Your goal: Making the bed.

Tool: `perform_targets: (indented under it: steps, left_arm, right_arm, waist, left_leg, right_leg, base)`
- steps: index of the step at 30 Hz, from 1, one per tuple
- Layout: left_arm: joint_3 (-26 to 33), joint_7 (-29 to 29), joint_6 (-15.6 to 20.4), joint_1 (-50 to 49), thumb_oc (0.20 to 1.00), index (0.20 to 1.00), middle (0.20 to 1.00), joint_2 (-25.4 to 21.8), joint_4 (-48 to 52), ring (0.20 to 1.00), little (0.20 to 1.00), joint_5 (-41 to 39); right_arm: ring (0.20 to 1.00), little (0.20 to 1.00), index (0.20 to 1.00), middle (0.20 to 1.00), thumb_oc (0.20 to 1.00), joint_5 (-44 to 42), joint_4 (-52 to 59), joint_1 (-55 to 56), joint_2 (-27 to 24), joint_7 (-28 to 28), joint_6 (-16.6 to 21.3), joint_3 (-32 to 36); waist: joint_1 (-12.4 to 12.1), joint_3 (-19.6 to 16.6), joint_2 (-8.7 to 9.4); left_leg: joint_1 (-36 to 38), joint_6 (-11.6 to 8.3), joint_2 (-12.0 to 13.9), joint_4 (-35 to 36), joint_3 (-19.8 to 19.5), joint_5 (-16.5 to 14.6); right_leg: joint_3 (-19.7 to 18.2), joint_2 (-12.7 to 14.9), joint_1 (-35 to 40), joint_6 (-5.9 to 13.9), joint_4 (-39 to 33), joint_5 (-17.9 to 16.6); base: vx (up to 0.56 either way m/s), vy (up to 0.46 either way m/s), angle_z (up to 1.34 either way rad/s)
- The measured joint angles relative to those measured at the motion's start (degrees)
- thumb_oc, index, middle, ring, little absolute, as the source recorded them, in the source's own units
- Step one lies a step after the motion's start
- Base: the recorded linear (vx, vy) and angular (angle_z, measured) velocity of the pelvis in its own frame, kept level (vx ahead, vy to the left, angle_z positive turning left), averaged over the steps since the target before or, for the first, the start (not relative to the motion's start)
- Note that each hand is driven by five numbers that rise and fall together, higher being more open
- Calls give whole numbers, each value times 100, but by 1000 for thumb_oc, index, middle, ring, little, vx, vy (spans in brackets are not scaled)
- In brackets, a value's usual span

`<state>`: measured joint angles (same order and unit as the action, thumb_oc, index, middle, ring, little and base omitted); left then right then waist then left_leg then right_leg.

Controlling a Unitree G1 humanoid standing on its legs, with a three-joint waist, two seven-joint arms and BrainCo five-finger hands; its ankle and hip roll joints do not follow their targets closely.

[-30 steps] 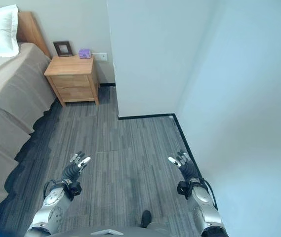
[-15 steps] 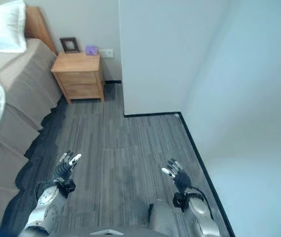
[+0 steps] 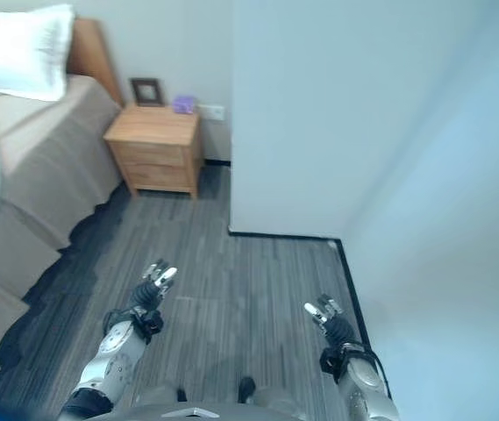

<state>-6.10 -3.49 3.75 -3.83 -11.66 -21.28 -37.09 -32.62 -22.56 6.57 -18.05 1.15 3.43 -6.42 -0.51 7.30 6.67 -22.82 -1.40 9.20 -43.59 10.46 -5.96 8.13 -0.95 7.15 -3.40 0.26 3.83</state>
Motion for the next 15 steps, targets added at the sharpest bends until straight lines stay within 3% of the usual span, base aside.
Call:
perform_targets:
  steps: [3,4,5,6,8,9,10,11,12,13,14,15]
  left_arm:
    - [155,2,12,18,1000,1000,1000,-24,-6,1000,1000,-91]
    - [124,23,12,3,1000,1000,1000,-53,4,1000,1000,-91]
    - [118,55,13,5,1000,1000,1000,-10,-5,1000,1000,-90]
    - [143,127,57,39,1000,1000,1000,164,-15,1000,1000,-90]
    - [145,132,59,-41,1000,1000,1000,177,-18,1000,1000,-90]
    - [161,145,62,-106,1000,1000,1000,172,5,1000,1000,-90]
    - [224,157,69,-124,1000,1000,1000,73,16,1000,1000,-92]
    - [347,170,77,-158,1000,1000,1000,-26,22,1000,1000,-93]
    - [449,172,77,-176,1000,1000,1000,-62,-32,1000,1000,-93]
    - [581,124,77,-200,1000,1000,1000,-45,-169,1000,1000,-86]
    - [578,17,104,-91,1000,1000,1000,9,-233,1000,1000,-84]
    - [499,-8,115,-8,1000,1000,1000,0,-227,1000,1000,-43]
  right_arm:
    - [1000,1000,1000,1000,1000,15,237,-38,-235,68,86,-92]
    - [1000,1000,1000,1000,1000,42,250,-22,-270,64,60,-115]
    - [1000,1000,1000,1000,1000,101,216,-26,-341,52,62,-194]
    - [1000,1000,1000,1000,1000,131,98,-137,-437,72,46,-218]
    - [1000,1000,1000,1000,1000,143,146,-231,-441,86,45,-278]
    - [1000,1000,1000,1000,1000,160,203,-216,-469,105,49,-358]
    - [1000,1000,1000,1000,1000,280,253,-167,-353,131,23,-431]
    - [1000,1000,1000,1000,1000,361,309,-267,-348,136,-39,-640]
    - [1000,1000,1000,1000,1000,407,330,-346,-348,157,-38,-873]
    - [1000,1000,1000,1000,1000,553,369,-418,-305,231,-31,-1010]
    - [1000,1000,1000,1000,1000,584,634,-312,-165,290,-19,-1017]
    - [1000,1000,1000,1000,1000,576,658,-293,-63,343,14,-963]
  waist:
    - [51,-20,-93]
    - [16,-42,-151]
    - [57,-35,-96]
    - [10,-74,-140]
    - [-67,-108,-242]
    - [-90,-133,-292]
    - [-87,-163,-91]
    - [-99,-167,97]
    - [-141,-202,168]
    - [-253,-276,138]
    - [-227,-263,84]
    - [-167,-248,40]
  left_leg:
    - [77,70,-86,2339,327,251]
    - [117,75,-231,2764,537,290]
    - [246,27,-462,3390,617,305]
    - [418,81,-717,4175,1185,340]
    - [746,343,-934,4248,1608,503]
    - [1010,777,-943,4337,1634,776]
    - [1165,972,-978,4200,1797,906]
    - [1303,966,-985,4029,1901,895]
    - [1406,1001,-1011,3998,1889,805]
    - [1597,1046,-1076,4021,1954,840]
    - [1986,1045,-1112,4132,1573,772]
    - [2184,1090,-1230,4325,1058,705]
  right_leg:
    - [275,-171,549,-21,-351,70]
    - [306,-200,756,120,-499,183]
    - [347,-193,888,362,-591,351]
    - [445,-213,985,456,-574,558]
    - [353,-244,1309,589,-577,688]
    - [200,-339,1480,675,-470,719]
    - [102,-247,1700,700,-400,732]
    - [79,-108,1765,710,-178,742]
    - [75,-53,1693,713,159,745]
    - [95,3,1393,909,1065,750]
    - [383,370,304,1770,3909,132]
    - [267,393,-197,1683,4854,89]
  base:
    - [611,70,34]
    - [743,61,45]
    - [578,29,52]
    - [352,-7,38]
    - [467,37,6]
    - [756,105,15]
    - [545,90,18]
    - [429,172,8]
    - [265,147,-26]
    - [479,117,18]
    - [215,-17,71]
    - [489,-105,158]
